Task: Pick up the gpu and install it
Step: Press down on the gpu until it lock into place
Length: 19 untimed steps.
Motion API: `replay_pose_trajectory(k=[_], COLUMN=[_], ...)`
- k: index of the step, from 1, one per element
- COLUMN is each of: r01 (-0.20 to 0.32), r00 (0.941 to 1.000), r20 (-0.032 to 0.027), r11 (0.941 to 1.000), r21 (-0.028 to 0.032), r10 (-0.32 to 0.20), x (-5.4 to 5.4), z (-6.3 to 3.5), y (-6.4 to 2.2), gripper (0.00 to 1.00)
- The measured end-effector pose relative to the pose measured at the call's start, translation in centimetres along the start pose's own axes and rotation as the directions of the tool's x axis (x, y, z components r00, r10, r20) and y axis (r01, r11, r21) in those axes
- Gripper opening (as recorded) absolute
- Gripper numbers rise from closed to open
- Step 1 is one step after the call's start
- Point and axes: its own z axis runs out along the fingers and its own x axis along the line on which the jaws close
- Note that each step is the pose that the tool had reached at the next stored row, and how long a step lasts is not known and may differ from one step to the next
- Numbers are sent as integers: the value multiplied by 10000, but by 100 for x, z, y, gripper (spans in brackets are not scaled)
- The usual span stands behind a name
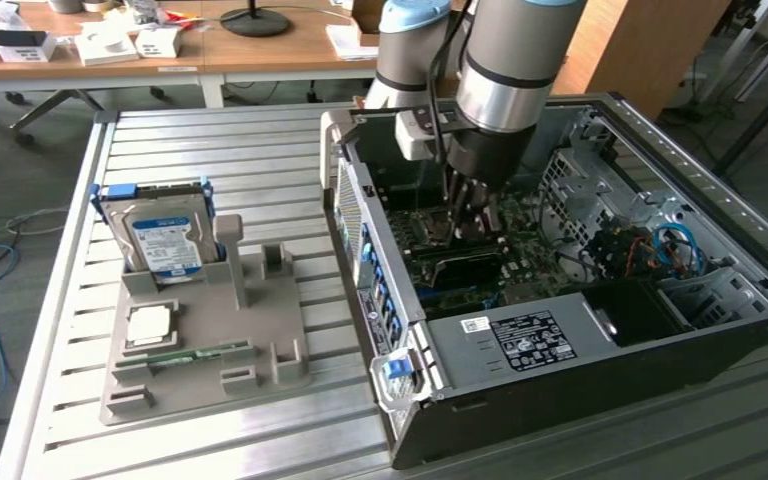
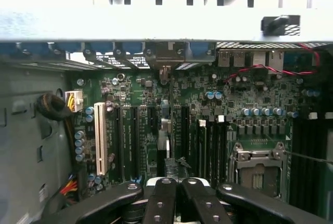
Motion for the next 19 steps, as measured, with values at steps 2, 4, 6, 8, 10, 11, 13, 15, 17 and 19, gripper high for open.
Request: replay_pose_trajectory(k=[2,4,6,8,10,11,13,15,17,19], r01=[-1,-2,-1,-1,-2,-1,-2,-2,-1,-1], r00=[10000,10000,10000,10000,10000,10000,10000,10000,10000,10000], r20=[0,0,1,1,0,0,0,2,1,0], r11=[10000,10000,10000,10000,10000,10000,10000,10000,10000,10000], r21=[0,1,1,1,0,0,1,1,1,0], r10=[1,2,1,1,2,1,2,2,1,1], x=[-2,-3,-3,-4,-5,-5,-6,-6,-6,-6], z=[-38,-64,-86,-117,-144,-158,-177,-177,-177,-178], y=[-6,-10,-13,-16,-19,-21,-23,-24,-24,-24], gripper=[11,11,11,11,11,11,11,11,11,11])
